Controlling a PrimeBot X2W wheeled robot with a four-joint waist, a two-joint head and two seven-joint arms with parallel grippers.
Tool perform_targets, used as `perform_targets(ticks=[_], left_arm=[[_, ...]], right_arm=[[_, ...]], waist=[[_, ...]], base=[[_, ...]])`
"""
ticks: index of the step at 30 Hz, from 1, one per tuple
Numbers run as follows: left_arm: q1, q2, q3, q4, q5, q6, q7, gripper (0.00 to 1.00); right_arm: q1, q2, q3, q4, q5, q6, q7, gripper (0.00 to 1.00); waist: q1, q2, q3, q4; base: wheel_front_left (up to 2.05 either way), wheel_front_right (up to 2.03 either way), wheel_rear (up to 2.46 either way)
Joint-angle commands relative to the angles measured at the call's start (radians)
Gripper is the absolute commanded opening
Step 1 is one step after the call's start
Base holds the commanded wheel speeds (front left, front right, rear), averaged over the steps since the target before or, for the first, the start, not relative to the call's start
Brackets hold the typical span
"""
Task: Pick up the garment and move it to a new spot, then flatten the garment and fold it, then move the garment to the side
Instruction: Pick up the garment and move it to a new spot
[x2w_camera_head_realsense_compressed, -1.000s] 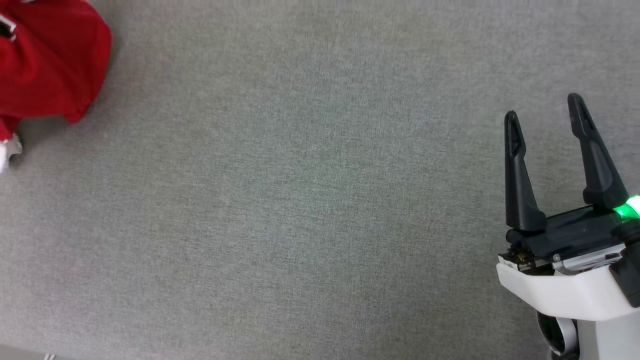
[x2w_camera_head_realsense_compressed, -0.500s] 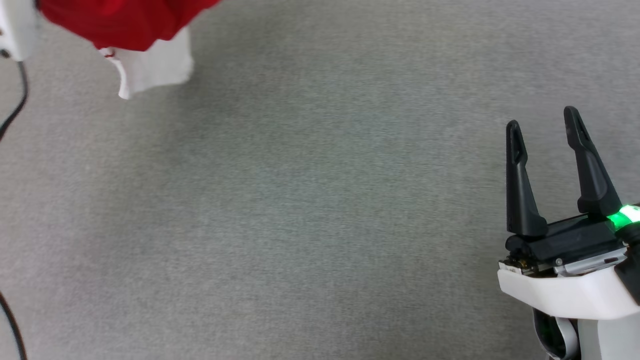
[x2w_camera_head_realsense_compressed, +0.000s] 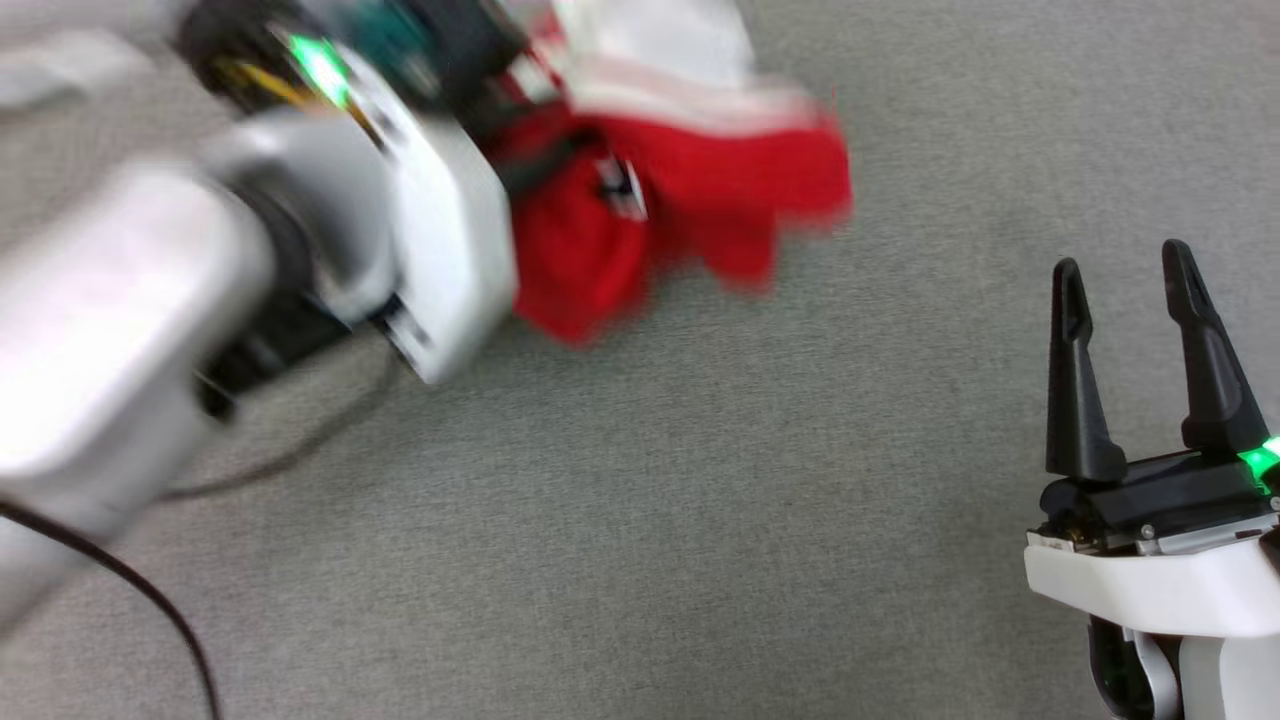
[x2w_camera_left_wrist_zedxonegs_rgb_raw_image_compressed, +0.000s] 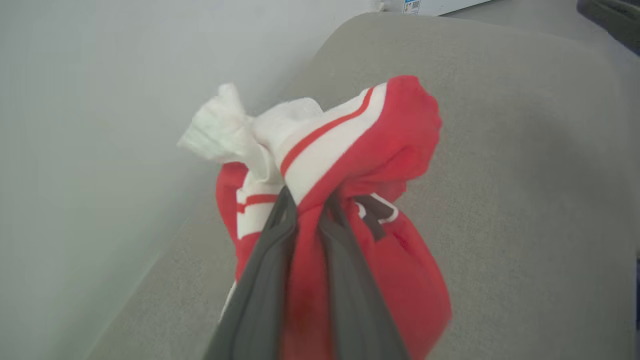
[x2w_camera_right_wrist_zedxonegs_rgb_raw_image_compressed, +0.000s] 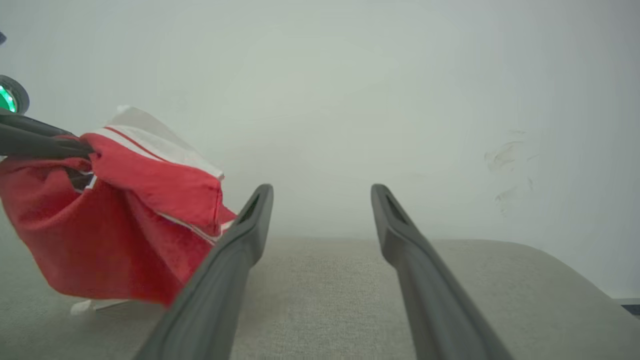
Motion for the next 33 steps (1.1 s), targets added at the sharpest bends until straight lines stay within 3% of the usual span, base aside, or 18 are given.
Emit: perform_targets(ticks=[1,11,17,21,22,23,24,28,33], left_arm=[[0.024,-0.008,-0.012,0.003,0.003,0.0,-0.011,0.0],[0.252,-0.236,-0.229,0.164,0.008,0.0,-0.128,0.0],[0.361,-0.341,-0.279,0.279,0.058,0.0,-0.126,0.0],[0.394,-0.381,-0.286,0.316,0.097,-0.001,-0.129,0.0],[0.389,-0.386,-0.285,0.324,0.101,-0.001,-0.152,0.06],[0.377,-0.392,-0.282,0.331,0.105,-0.001,-0.176,0.65],[0.361,-0.398,-0.278,0.34,0.116,-0.001,-0.209,1.0],[0.33,-0.416,-0.237,0.36,0.152,0.015,-0.33,1.0],[0.344,-0.416,-0.184,0.316,0.19,0.085,-0.464,1.0]], right_arm=[[0.008,0.001,-0.002,0.004,0.001,0.0,-0.002,1.0],[-0.017,0.001,-0.023,0.011,-0.004,0.0,-0.002,1.0],[-0.03,0.001,-0.033,0.019,-0.005,0.0,-0.002,1.0],[-0.028,0.001,-0.033,0.026,-0.006,0.0,-0.002,1.0],[-0.024,0.001,-0.034,0.029,-0.007,0.0,-0.002,1.0],[-0.019,0.001,-0.035,0.032,-0.01,0.0,-0.002,1.0],[-0.014,0.001,-0.037,0.035,-0.01,0.0,-0.002,1.0],[0.009,0.001,-0.036,0.047,-0.018,0.0,-0.002,1.0],[0.037,0.001,-0.038,0.056,-0.022,0.0,-0.002,1.0]], waist=[[0.0001,0.0,0.002,-0.007],[0.0001,0.0,0.036,-0.01],[0.0001,0.0,0.052,-0.004],[0.0001,0.0,0.046,0.002],[0.0001,0.0,0.04,0.006],[0.0001,0.0,0.034,0.011],[0.0001,0.0,0.025,0.015],[0.0001,0.0,-0.019,0.034],[0.0001,0.0,-0.077,0.057]], base=[[0.0,0.0,0.0],[0.0,0.0,0.0],[0.0,0.0,0.0],[0.0,0.0,0.0],[0.0,0.0,0.0],[0.0,0.0,0.0],[0.0,0.0,0.0],[0.0,0.0,0.0],[0.0,0.0,0.0]])
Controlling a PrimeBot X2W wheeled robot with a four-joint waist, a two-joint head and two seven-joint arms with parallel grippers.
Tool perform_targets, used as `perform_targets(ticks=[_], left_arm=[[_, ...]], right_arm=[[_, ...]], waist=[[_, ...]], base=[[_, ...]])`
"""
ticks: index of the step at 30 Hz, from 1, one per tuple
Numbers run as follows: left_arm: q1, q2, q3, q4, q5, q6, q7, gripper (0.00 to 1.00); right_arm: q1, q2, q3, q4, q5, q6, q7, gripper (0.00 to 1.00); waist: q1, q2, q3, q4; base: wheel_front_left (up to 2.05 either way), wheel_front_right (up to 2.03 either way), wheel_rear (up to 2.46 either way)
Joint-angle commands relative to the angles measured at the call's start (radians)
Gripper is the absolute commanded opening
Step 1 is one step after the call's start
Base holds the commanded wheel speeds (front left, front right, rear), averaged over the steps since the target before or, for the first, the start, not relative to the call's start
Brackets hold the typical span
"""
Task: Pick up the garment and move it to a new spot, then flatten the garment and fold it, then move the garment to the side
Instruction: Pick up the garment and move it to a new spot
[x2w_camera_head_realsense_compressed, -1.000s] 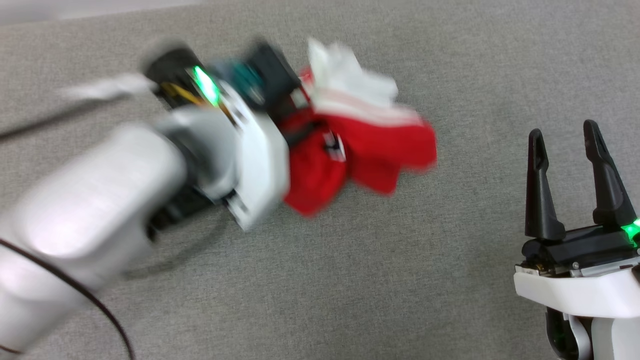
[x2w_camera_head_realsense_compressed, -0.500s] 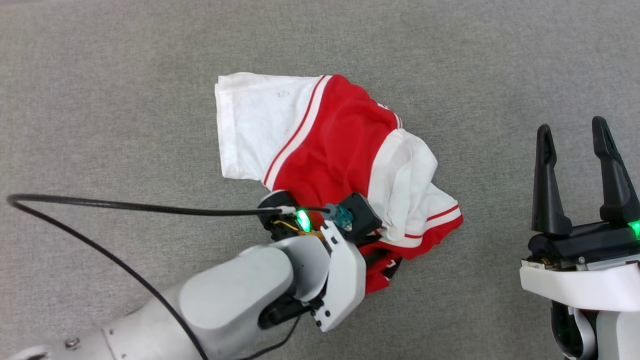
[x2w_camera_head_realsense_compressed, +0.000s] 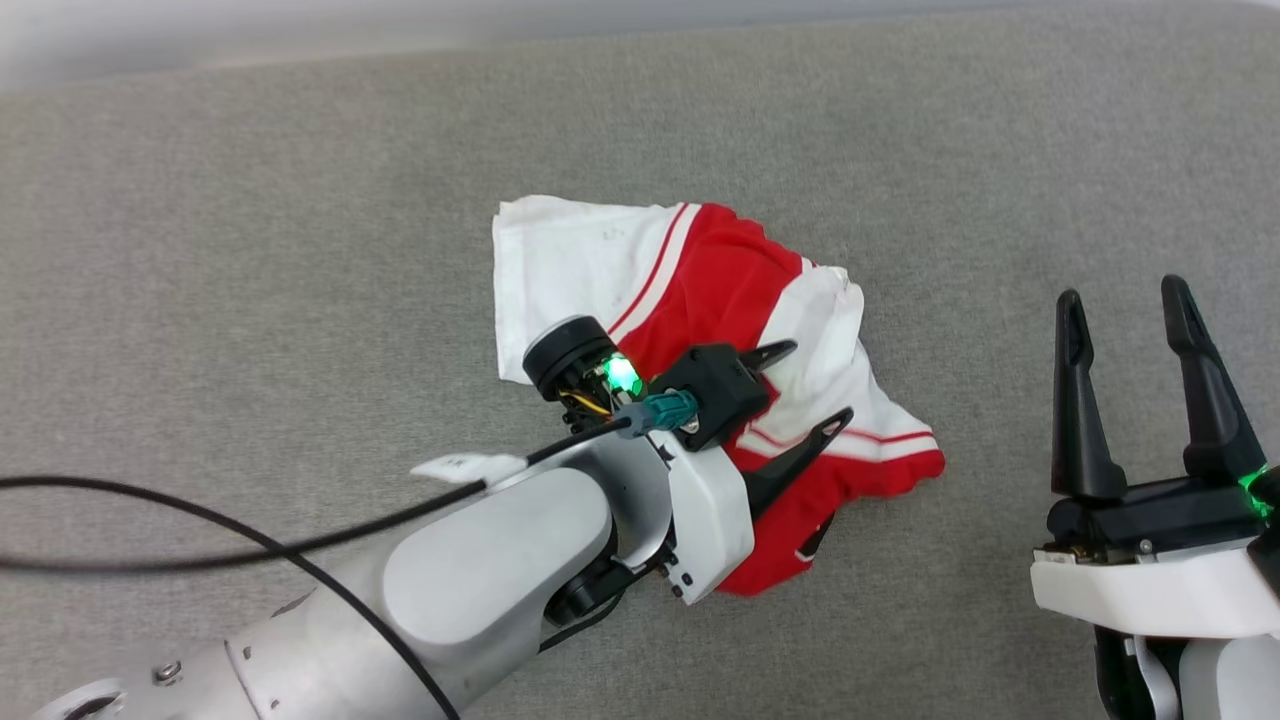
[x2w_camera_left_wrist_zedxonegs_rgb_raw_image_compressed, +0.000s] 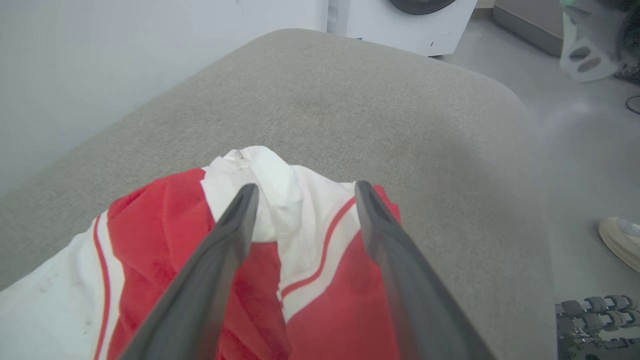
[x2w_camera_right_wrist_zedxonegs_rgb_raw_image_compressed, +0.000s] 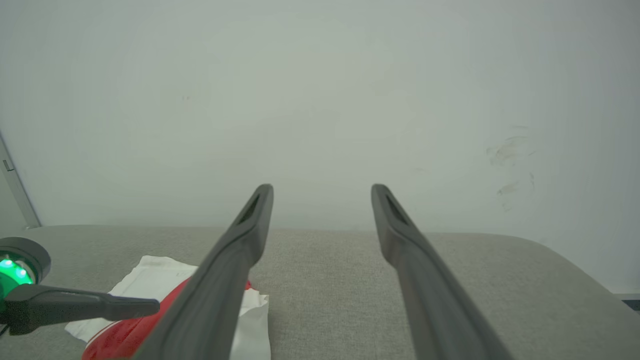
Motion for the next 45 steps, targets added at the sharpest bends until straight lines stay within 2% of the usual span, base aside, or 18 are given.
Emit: perform_targets(ticks=[1,6,11,13,17,21,23,26,32,33,41,42,43,45], left_arm=[[0.016,0.006,0.01,-0.014,0.013,0.022,-0.026,1.0],[0.058,0.044,0.067,-0.066,0.056,0.143,-0.14,1.0],[0.138,0.097,0.163,-0.093,0.1,0.297,-0.217,1.0],[0.183,0.104,0.212,-0.111,0.111,0.351,-0.225,1.0],[0.282,0.134,0.344,-0.182,0.202,0.463,-0.23,1.0],[0.418,0.137,0.487,-0.264,0.265,0.53,-0.228,1.0],[0.493,0.13,0.548,-0.285,0.287,0.541,-0.228,1.0],[0.589,0.109,0.63,-0.3,0.316,0.533,-0.228,1.0],[0.738,0.041,0.749,-0.27,0.372,0.463,-0.228,1.0],[0.738,0.041,0.749,-0.27,0.372,0.463,-0.228,1.0],[0.856,-0.06,0.887,-0.259,0.46,0.349,-0.228,1.0],[0.868,-0.07,0.897,-0.256,0.471,0.331,-0.228,1.0],[0.897,-0.101,0.931,-0.249,0.499,0.287,-0.228,1.0],[0.914,-0.12,0.953,-0.243,0.519,0.264,-0.228,1.0]], right_arm=[[0.016,0.001,-0.002,0.003,-0.004,0.0,-0.002,1.0],[0.04,0.001,-0.005,0.009,-0.011,0.0,-0.002,1.0],[0.062,0.001,-0.011,0.016,-0.015,0.0,-0.002,1.0],[0.071,0.001,-0.015,0.021,-0.017,0.0,-0.002,1.0],[0.083,0.001,-0.018,0.029,-0.017,0.0,-0.002,1.0],[0.095,0.001,-0.023,0.037,-0.014,0.0,-0.002,1.0],[0.106,0.001,-0.026,0.044,-0.011,0.0,-0.002,1.0],[0.117,0.001,-0.03,0.055,-0.006,0.0,-0.002,1.0],[0.147,0.001,-0.037,0.08,0.005,0.0,-0.002,1.0],[0.147,0.001,-0.037,0.08,0.005,0.0,-0.002,1.0],[0.186,0.001,-0.044,0.115,0.023,0.0,-0.002,1.0],[0.192,0.001,-0.045,0.119,0.026,0.0,-0.002,1.0],[0.205,0.001,-0.042,0.129,0.034,0.0,-0.002,1.0],[0.215,0.001,-0.039,0.136,0.038,0.0,-0.002,1.0]], waist=[[0.0,0.0,-0.031,0.019],[0.0,0.0,-0.071,0.04],[0.0,0.0,-0.097,0.061],[0.0,0.0,-0.107,0.07],[0.0,0.0,-0.125,0.08],[0.0,0.0,-0.147,0.088],[0.0,0.0,-0.158,0.091],[0.0,0.0,-0.173,0.094],[0.0,0.0,-0.202,0.1],[0.0,0.0,-0.202,0.1],[0.0,0.0,-0.234,0.1],[0.0,0.0,-0.237,0.101],[0.0,0.0,-0.249,0.099],[0.0,0.0,-0.256,0.097]], base=[[0.0,0.0,0.0],[0.0,0.0,0.0],[0.0,0.0,0.0],[0.0,0.0,0.0],[0.0,0.0,0.0],[0.0,0.0,0.0],[0.0,0.0,0.0],[0.0,0.0,0.0],[0.0,0.0,0.0],[0.0,0.0,0.0],[0.0,0.0,0.0],[0.0,0.0,0.0],[0.0,0.0,0.0],[0.0,0.0,0.0]])
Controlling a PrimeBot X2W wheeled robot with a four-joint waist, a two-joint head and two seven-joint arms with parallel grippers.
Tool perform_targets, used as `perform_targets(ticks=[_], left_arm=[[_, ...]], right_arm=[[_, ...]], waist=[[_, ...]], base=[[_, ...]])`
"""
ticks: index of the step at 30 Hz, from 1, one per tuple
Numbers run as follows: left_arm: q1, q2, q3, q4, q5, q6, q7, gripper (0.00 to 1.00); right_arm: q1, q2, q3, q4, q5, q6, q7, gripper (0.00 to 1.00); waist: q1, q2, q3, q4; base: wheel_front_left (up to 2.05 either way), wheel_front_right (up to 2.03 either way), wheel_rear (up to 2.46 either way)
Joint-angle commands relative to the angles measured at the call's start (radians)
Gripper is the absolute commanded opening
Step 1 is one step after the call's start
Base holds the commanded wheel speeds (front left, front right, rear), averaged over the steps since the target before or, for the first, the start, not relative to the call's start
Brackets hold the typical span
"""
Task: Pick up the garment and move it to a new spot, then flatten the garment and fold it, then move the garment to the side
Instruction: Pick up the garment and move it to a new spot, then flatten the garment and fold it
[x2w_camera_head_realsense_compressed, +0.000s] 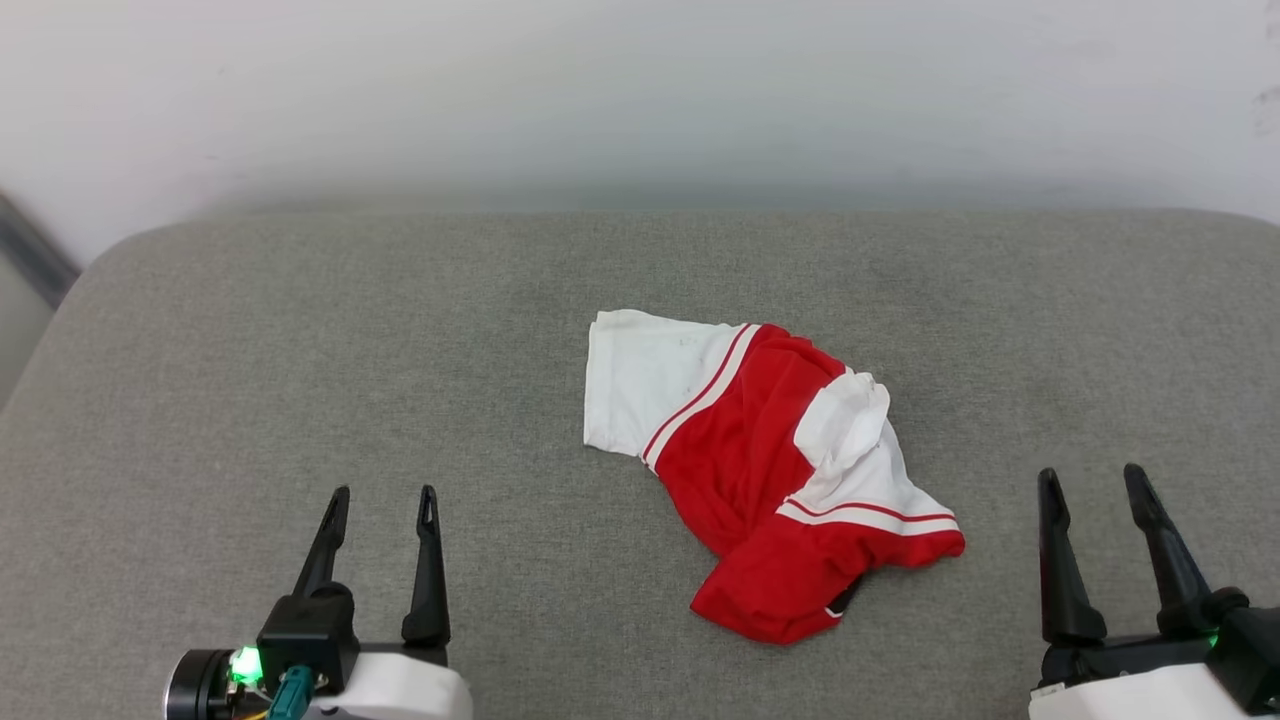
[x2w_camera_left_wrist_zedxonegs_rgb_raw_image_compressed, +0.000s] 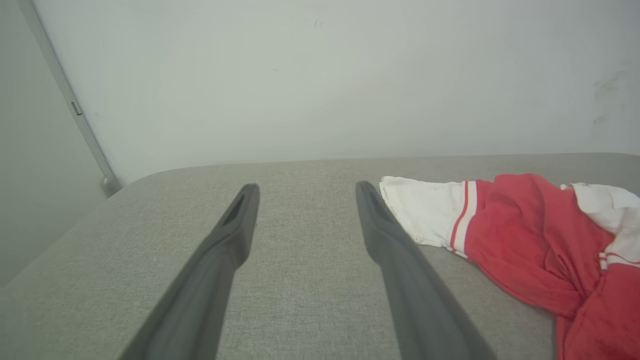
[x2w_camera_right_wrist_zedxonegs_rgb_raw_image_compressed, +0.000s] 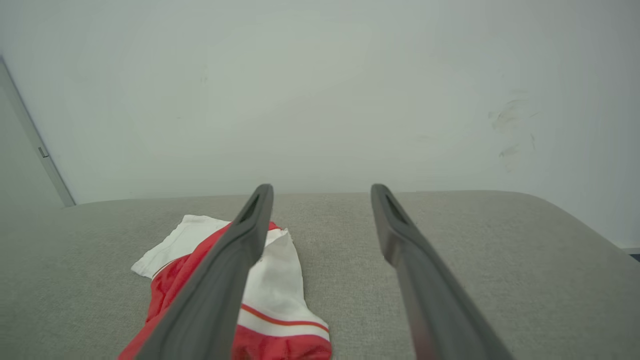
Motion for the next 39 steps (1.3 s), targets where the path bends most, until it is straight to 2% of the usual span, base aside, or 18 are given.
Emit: perform_targets(ticks=[1,12,19,24,31,33,36,39], left_arm=[[0.013,-0.004,0.008,0.004,0.009,-0.007,-0.003,1.0],[0.063,-0.079,0.101,0.031,0.089,-0.089,-0.003,1.0],[0.073,-0.103,0.134,0.035,0.122,-0.116,-0.003,1.0],[0.065,-0.113,0.151,0.035,0.138,-0.129,-0.003,1.0],[0.048,-0.127,0.166,0.036,0.154,-0.14,-0.003,1.0],[0.045,-0.13,0.17,0.038,0.156,-0.14,-0.003,1.0],[0.042,-0.134,0.172,0.04,0.161,-0.146,-0.003,1.0],[0.038,-0.138,0.174,0.041,0.162,-0.148,-0.003,1.0]], right_arm=[[0.012,0.001,0.002,0.002,0.004,0.0,-0.002,1.0],[0.04,0.001,0.002,0.021,0.011,0.0,-0.002,1.0],[0.029,0.001,-0.005,0.022,0.015,0.0,-0.002,1.0],[-0.051,0.0,-0.037,-0.021,-0.002,0.0,-0.002,1.0],[-0.263,0.0,-0.01,-0.104,-0.132,0.0,-0.002,1.0],[-0.33,-0.027,0.026,-0.077,-0.166,0.0,-0.002,1.0],[-0.415,-0.095,0.087,0.016,-0.158,0.0,-0.002,1.0],[-0.513,-0.183,0.168,0.113,-0.114,0.0,0.076,1.0]], waist=[[0.0,-0.0001,-0.004,-0.002],[0.0,-0.0001,-0.022,-0.003],[0.0,-0.0001,-0.024,-0.003],[0.0,-0.0001,-0.015,-0.006],[0.0,-0.0001,0.0,-0.014],[0.0,-0.0001,0.002,-0.016],[0.0,-0.0001,0.002,-0.015],[0.0,-0.0001,0.007,-0.012]], base=[[0.0,0.0,0.0],[0.0,0.0,0.0],[0.0,0.0,0.0],[0.0,0.0,0.0],[0.0,0.0,0.0],[0.0,0.0,0.0],[0.0,0.0,0.0],[0.0,0.0,0.0]])
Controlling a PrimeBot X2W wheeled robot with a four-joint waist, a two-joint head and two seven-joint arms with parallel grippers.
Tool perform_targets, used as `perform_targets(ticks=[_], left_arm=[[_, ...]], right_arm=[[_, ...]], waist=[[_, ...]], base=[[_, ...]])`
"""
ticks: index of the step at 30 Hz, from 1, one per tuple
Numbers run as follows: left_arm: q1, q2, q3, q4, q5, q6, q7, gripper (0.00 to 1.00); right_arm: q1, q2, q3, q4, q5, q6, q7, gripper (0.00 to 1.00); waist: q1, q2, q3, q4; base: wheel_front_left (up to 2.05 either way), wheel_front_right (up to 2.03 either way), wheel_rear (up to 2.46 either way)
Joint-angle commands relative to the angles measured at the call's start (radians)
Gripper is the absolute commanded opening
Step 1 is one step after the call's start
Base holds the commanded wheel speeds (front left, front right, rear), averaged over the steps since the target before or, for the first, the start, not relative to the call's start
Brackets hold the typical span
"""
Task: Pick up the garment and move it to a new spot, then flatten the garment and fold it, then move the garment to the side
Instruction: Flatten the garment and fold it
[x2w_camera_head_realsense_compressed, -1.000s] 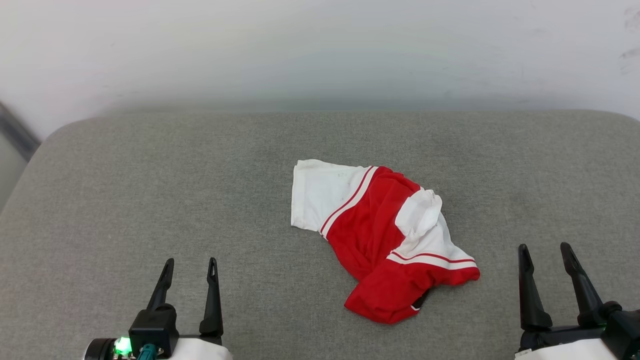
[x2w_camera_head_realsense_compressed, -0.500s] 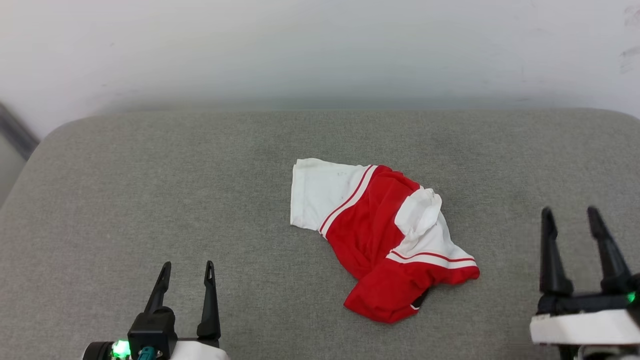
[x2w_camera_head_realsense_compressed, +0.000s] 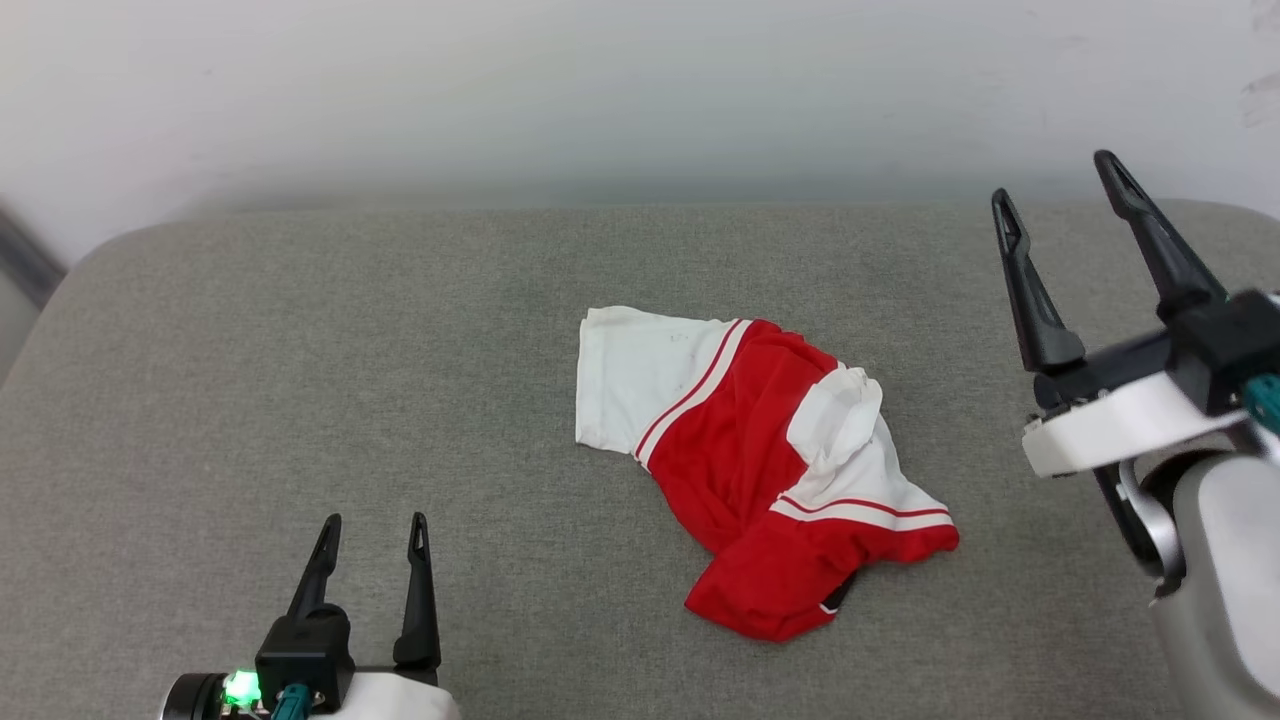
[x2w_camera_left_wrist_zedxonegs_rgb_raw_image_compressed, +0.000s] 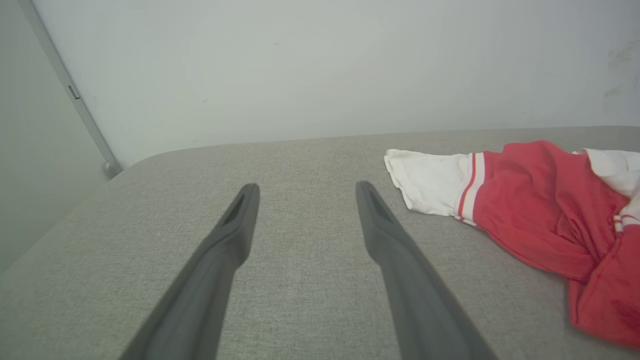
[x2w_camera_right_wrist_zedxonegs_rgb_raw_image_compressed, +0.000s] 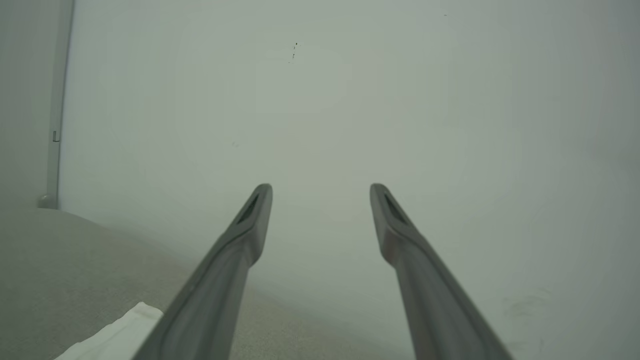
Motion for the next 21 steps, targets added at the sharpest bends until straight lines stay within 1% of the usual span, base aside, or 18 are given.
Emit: perform_targets(ticks=[1,5,9,13,17,19,21], left_arm=[[-0.014,-0.005,0.002,-0.003,0.001,0.0,-0.003,1.0],[-0.024,-0.008,0.006,-0.008,0.004,-0.003,-0.003,1.0],[-0.036,-0.012,0.006,-0.011,0.003,-0.006,-0.003,1.0],[-0.061,-0.015,0.004,-0.013,0.0,-0.01,-0.003,1.0],[-0.097,-0.019,-0.002,-0.016,-0.004,-0.012,-0.003,1.0],[-0.113,-0.021,-0.008,-0.015,-0.007,-0.014,-0.003,1.0],[-0.131,-0.022,-0.014,-0.013,-0.008,-0.016,-0.003,1.0]], right_arm=[[-0.043,-0.032,0.029,0.022,0.03,-0.001,0.041,1.0],[-0.137,-0.164,0.17,0.083,0.162,-0.001,0.24,1.0],[-0.202,-0.293,0.323,0.115,0.348,-0.001,0.479,1.0],[-0.273,-0.41,0.474,0.117,0.537,-0.001,0.698,1.0],[-0.347,-0.478,0.598,0.11,0.695,-0.001,0.864,1.0],[-0.38,-0.494,0.655,0.118,0.74,-0.001,0.925,1.0],[-0.412,-0.5,0.706,0.137,0.767,-0.001,0.964,1.0]], waist=[[0.0,-0.0001,0.005,0.002],[0.0,-0.0001,0.028,0.007],[0.0,-0.0001,0.062,0.012],[0.0,-0.0001,0.11,0.024],[0.0,-0.0001,0.164,0.036],[0.0,-0.0001,0.19,0.044],[0.0,-0.0001,0.214,0.052]], base=[[0.0,0.0,0.0],[0.0,0.0,0.0],[0.0,0.0,0.0],[0.0,0.0,0.0],[0.0,0.0,0.0],[0.0,0.0,0.0],[0.0,0.0,0.0]])
